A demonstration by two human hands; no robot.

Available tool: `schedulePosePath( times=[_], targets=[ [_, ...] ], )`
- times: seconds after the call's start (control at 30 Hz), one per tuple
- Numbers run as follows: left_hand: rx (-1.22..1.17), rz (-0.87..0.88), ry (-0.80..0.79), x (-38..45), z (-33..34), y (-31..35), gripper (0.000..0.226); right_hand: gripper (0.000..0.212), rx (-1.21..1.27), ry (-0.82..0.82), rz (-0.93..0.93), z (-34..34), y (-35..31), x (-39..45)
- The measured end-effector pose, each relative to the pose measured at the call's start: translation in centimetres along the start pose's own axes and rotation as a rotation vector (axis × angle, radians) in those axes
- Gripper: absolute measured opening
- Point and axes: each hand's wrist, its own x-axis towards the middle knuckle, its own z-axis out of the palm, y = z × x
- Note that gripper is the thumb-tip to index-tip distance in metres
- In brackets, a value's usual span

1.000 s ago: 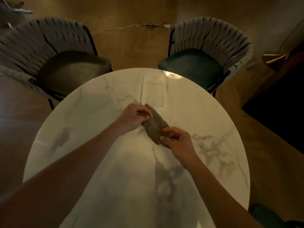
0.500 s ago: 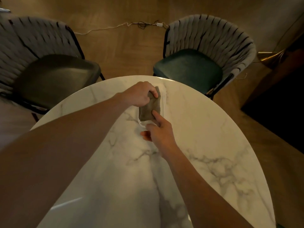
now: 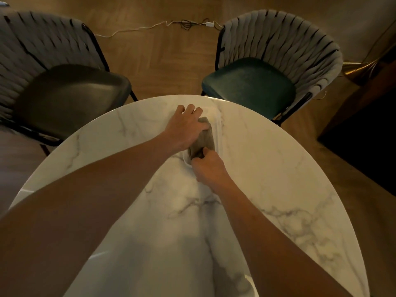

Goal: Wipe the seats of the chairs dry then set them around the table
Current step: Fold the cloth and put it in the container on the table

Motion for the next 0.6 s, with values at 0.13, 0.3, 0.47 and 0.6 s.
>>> schedulePosePath(
  times=[0.13, 0.3, 0.47, 0.6],
  targets=[
    [-0.185, -0.145, 0.015, -2.4, -1.1, 0.4, 0.038, 0.034, 0.055, 0.075, -0.111, -0.8, 0.9, -2.3],
    [-0.402, -0.269, 0.067, -8.0, -3.2, 3.6, 0.037, 0.039, 0.178, 0.177, -0.134, -1.4, 3.8, -7.0],
    [-0.608, -0.381, 0.087, -15.7, -4.5, 9.5, 0.048, 0.026, 0.238, 0.125, -0.131, -1.6, 8.7, -13.1],
    [-0.716, -0.382, 0.050, -23.0, -5.7, 16.2, 0.049, 0.016, 0.227, 0.093, -0.130, -2.4, 13.4, -19.2]
  ],
)
